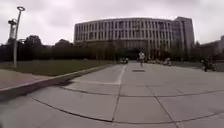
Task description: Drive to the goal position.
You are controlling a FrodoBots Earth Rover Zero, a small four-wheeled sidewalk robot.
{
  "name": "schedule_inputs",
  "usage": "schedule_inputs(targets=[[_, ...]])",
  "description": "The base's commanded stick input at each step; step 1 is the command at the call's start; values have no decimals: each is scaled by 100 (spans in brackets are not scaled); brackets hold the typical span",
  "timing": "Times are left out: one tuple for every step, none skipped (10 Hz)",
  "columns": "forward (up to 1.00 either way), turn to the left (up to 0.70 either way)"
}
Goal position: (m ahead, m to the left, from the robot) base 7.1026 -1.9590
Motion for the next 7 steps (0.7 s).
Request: schedule_inputs(targets=[[70, 0], [70, 0], [70, 0], [70, 0], [70, 0], [70, 0], [70, 0]])
